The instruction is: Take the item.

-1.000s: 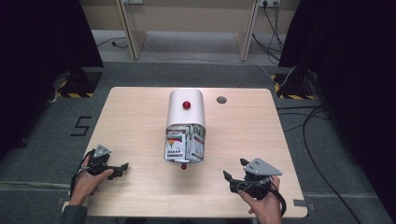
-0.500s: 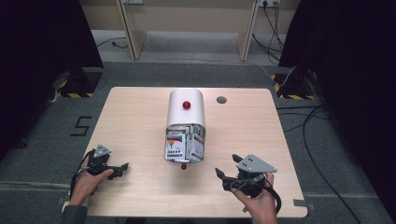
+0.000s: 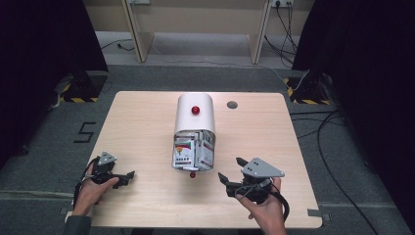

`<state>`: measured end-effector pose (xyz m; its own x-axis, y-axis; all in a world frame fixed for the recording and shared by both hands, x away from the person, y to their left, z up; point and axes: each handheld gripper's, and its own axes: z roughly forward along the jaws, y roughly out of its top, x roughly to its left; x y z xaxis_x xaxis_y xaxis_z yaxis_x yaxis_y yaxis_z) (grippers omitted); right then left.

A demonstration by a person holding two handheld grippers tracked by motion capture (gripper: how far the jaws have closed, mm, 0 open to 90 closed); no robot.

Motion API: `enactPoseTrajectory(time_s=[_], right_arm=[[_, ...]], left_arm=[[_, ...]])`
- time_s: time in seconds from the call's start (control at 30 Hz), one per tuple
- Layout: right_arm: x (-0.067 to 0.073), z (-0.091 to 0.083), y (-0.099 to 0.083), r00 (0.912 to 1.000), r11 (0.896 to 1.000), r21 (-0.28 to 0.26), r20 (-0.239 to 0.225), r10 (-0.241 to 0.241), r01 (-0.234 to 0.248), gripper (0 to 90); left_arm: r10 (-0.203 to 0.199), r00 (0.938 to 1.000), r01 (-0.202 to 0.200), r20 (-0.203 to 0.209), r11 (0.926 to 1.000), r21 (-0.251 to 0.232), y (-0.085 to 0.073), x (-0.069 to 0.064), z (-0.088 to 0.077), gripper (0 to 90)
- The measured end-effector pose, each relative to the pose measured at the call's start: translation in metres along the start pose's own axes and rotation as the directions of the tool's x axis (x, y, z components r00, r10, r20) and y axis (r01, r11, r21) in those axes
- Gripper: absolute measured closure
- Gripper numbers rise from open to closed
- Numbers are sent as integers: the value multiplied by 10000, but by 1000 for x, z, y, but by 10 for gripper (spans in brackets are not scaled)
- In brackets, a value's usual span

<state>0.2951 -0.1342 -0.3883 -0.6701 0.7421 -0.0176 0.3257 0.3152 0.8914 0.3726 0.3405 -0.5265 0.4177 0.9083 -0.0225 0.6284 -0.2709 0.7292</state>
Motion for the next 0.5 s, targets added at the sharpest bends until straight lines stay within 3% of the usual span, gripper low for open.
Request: enactPoseTrajectory(time_s=[0.5], right_arm=[[20,15,19,9980,9988,-253,-455,-431,420,258]], left_arm=[[-3,10000,3,1,10000,1,0,0,0,0]])
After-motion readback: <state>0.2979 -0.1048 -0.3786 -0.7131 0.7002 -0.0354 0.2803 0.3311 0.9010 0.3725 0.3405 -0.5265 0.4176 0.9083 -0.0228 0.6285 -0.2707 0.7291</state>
